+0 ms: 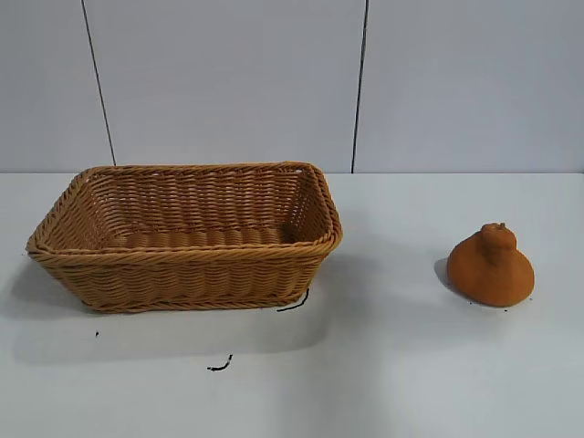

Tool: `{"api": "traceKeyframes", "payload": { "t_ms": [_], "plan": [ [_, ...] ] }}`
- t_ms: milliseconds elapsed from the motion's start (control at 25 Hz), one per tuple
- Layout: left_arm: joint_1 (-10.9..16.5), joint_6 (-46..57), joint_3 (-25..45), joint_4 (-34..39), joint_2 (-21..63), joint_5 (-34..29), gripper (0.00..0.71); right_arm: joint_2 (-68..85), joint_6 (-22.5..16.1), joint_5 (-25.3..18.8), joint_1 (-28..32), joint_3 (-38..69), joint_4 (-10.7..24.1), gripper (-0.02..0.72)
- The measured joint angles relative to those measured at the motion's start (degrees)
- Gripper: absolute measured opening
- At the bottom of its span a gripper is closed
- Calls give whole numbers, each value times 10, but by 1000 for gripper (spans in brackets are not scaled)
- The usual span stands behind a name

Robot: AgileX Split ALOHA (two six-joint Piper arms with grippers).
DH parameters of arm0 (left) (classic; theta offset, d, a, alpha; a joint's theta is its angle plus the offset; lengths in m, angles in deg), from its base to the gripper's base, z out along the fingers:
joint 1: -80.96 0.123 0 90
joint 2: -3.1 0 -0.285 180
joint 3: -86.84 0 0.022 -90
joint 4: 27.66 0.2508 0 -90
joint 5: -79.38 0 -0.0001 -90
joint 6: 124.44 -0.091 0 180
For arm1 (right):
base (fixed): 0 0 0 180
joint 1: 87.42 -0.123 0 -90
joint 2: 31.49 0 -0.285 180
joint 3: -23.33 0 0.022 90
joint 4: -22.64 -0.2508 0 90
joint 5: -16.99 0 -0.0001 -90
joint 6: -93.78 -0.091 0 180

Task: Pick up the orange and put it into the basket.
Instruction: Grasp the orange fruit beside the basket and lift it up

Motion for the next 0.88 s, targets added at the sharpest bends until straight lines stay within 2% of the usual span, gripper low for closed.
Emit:
{"api": "traceKeyframes", "payload": {
  "t_ms": [320,680,800,880],
  "plan": [
    [0,0,0,0,0,0,639,-135,25,6,0,-23,-30,634],
    [0,0,0,0,0,0,639,-255,20,88,0,-25,-31,634],
    [0,0,0,0,0,0,639,-282,20,96,0,-25,-32,634],
    [0,0,0,0,0,0,639,-284,21,96,0,-27,-31,599]
  ]
}}
